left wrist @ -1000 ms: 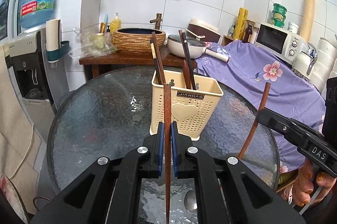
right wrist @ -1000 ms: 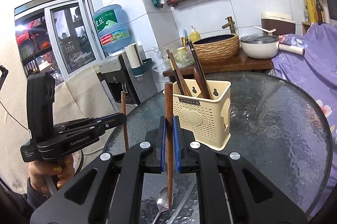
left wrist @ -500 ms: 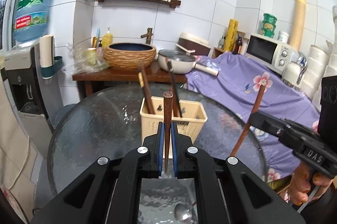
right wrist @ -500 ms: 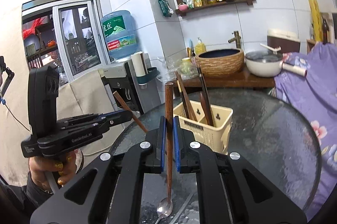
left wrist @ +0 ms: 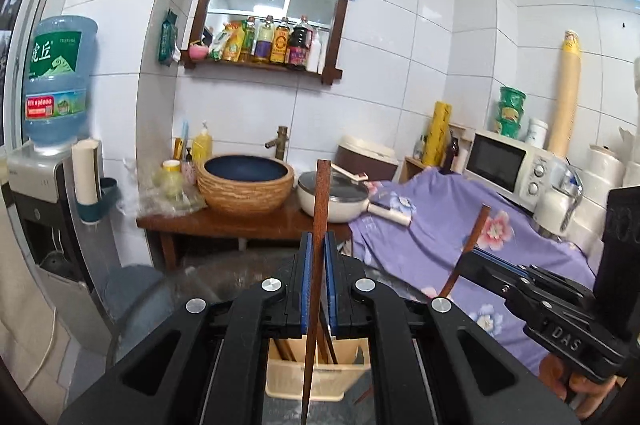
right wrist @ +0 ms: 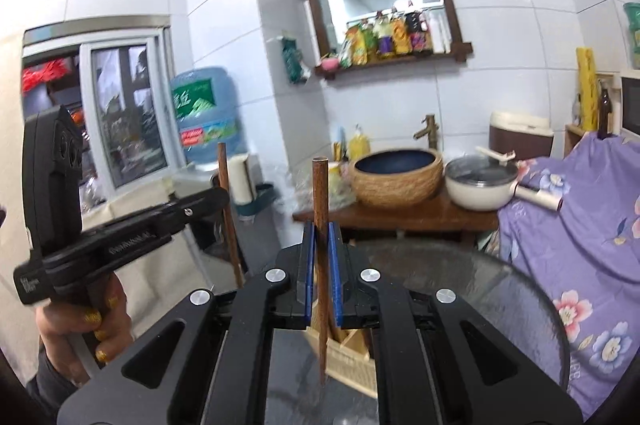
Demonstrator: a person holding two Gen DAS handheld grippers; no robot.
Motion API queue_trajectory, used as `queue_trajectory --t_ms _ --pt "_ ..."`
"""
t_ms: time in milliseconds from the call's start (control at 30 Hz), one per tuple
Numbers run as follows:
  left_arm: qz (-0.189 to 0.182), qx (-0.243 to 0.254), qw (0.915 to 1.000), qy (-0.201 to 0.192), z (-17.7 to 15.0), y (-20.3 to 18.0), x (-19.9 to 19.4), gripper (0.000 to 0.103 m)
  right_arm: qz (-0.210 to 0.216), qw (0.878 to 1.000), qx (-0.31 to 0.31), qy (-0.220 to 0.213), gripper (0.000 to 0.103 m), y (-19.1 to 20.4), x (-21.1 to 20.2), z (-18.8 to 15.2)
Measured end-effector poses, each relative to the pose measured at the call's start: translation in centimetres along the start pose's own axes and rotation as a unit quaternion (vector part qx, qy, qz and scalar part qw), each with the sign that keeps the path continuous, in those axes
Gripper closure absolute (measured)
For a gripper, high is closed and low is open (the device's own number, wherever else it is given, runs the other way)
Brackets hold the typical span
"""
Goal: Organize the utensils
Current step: 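Lower both chopsticks into the holder and open both tools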
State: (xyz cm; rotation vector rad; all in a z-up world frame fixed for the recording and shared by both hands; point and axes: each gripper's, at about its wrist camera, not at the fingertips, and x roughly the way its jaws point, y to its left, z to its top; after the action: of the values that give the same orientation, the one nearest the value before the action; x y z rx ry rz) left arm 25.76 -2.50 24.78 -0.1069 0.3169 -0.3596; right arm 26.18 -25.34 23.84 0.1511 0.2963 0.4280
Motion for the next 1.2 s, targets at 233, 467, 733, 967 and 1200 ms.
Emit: queue_trajectory --t_ms 233,467,733,967,1200 --pt "0.018 -0.017 0.9997 0.008 0.9 0.0 4.6 0.097 -0.06 0.998 -0.025 -0.024 0.095 -0.7 3.2 1.8" --pt "0.042 -0.027 0.9967 0.063 -3.6 1.2 9.4 0.097 -0.09 0.995 -0.032 0.015 0.095 -2.4 7.8 -3.3" --pt "0.05 -0.021 0.9982 0.026 -4.7 2.2 8.8 0.098 -0.103 0.994 -0.024 0.029 0.095 -3.8 9.6 -5.9" --pt "0.035 -0.006 0.9992 -0.02 -0.8 0.5 6.4 0.098 -0.102 0.994 -0.028 0.019 0.095 -3.5 9.2 -5.4" --pt "0.025 -0.003 0.999 -0.037 0.5 -0.1 5.0 0.099 -0.102 0.994 -0.031 0.023 0.095 -3.6 9.2 -5.8"
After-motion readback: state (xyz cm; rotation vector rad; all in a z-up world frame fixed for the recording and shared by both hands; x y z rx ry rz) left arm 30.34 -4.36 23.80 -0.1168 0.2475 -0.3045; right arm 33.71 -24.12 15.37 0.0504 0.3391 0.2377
